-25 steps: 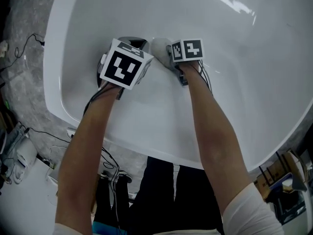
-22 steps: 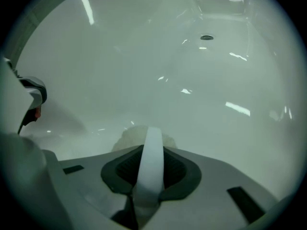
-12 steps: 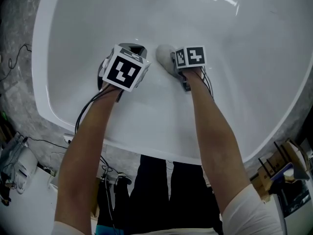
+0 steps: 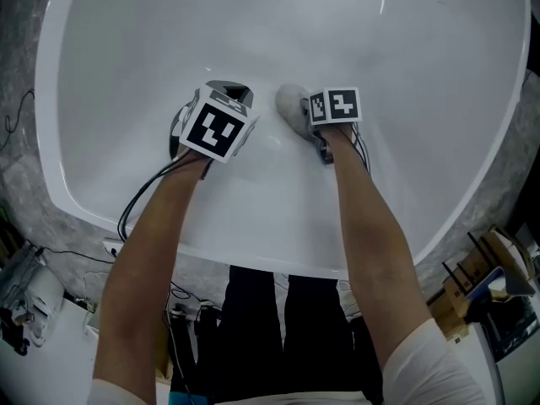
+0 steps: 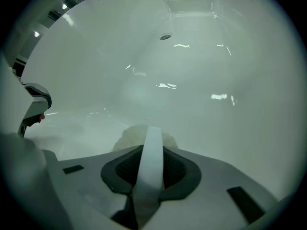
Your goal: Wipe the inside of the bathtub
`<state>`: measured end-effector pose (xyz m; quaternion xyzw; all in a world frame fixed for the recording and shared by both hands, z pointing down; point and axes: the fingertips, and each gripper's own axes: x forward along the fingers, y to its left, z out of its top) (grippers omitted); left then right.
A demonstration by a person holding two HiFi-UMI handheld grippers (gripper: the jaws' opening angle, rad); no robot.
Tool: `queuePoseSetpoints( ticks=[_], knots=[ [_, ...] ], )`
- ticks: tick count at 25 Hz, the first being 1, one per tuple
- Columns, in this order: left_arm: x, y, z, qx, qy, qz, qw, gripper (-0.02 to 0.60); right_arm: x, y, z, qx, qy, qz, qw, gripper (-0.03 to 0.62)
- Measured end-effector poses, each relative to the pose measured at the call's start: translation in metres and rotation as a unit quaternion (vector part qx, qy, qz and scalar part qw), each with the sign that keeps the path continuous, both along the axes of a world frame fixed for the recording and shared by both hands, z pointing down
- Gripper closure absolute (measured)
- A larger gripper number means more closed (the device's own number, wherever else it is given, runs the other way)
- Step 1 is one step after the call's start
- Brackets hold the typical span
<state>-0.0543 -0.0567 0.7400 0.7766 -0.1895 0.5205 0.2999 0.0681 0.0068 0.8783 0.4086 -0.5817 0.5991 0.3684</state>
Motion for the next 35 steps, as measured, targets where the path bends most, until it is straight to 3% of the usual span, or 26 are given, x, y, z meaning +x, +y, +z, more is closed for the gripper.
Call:
queuePoseSetpoints(
  ticks=[6, 11, 19, 35],
  knots=[
    [0.006, 0.007, 0.001, -0.010, 0.007, 0.006, 0.9999, 0.569, 0.010, 0.011, 0.003, -0.018, 0.022, -0.014, 0.999, 0.500],
    [0.040, 0.021, -0.001, -0.012, 0.013, 0.010, 0.9998, 0.569, 0.049, 0.032, 0.004, -0.034, 0.050, -0.035, 0.998, 0.500],
    [0.056, 0.034, -0.002, -0.018, 0.017, 0.020, 0.9995, 0.569, 0.054, 0.038, 0.003, -0.049, 0.073, -0.074, 0.993, 0.500],
    [0.066, 0.050, -0.052, -0.016, 0.024, -0.003, 0.9996, 0.569, 0.062, 0.032, -0.059, 0.006, 0.038, -0.063, 0.997, 0.500]
  ],
)
